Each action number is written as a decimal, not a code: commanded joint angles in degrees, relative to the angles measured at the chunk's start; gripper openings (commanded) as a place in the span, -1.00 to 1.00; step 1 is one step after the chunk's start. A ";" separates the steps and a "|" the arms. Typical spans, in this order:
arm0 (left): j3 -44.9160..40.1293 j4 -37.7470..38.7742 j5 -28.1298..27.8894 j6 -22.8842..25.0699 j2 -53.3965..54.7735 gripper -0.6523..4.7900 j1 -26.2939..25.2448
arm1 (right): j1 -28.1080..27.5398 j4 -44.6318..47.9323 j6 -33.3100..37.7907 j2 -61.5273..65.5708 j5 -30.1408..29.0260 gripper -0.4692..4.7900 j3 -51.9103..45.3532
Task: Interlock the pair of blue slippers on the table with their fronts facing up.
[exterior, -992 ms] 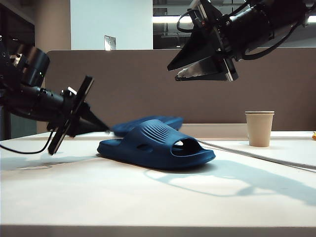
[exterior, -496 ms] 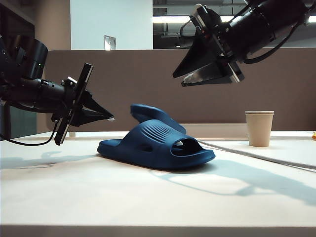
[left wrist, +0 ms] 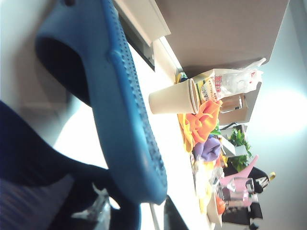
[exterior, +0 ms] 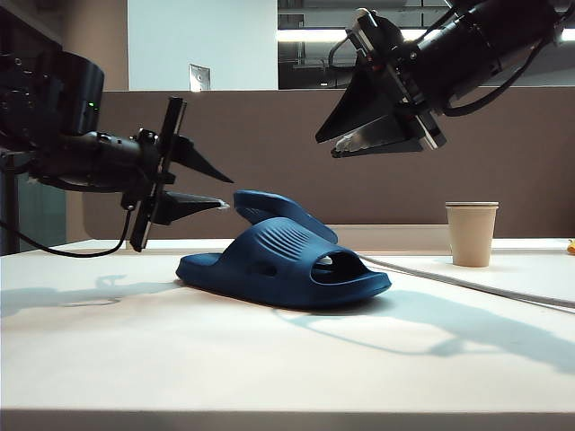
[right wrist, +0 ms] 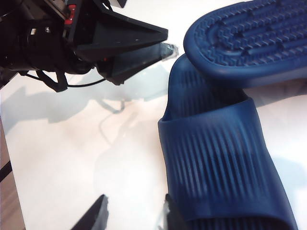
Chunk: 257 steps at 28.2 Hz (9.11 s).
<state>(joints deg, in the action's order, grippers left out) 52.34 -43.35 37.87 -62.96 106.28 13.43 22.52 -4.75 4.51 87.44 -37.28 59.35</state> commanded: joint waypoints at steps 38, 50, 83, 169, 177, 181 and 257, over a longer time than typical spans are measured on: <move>0.50 -5.29 -2.84 -2.12 0.07 0.49 0.26 | 1.49 1.60 -5.22 -0.17 5.27 -0.25 0.22; 0.52 1.05 4.44 14.25 -2.19 0.49 -4.07 | 12.11 4.04 -28.65 0.13 28.87 -0.12 0.26; 0.52 41.55 -8.76 59.76 -20.57 0.49 -4.57 | 20.72 21.24 -60.85 20.85 52.46 0.22 11.89; 0.50 40.79 -8.04 51.32 -20.65 0.49 -4.57 | 23.56 23.69 6.78 9.92 97.77 -0.82 18.38; 0.50 40.39 -7.98 50.27 -22.95 0.49 -4.66 | 26.27 9.60 19.80 2.91 87.36 -0.83 13.14; 0.48 42.40 -7.87 50.29 -24.44 0.49 -4.92 | 25.62 8.17 20.96 -5.42 75.84 -0.83 7.58; -2.10 75.34 2.27 55.89 -59.84 0.47 -19.26 | 27.65 10.25 46.40 25.33 43.41 -0.81 6.27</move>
<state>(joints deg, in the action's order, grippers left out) 50.30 32.18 39.90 -7.31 46.61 -5.85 50.02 10.59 52.95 112.25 5.82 66.02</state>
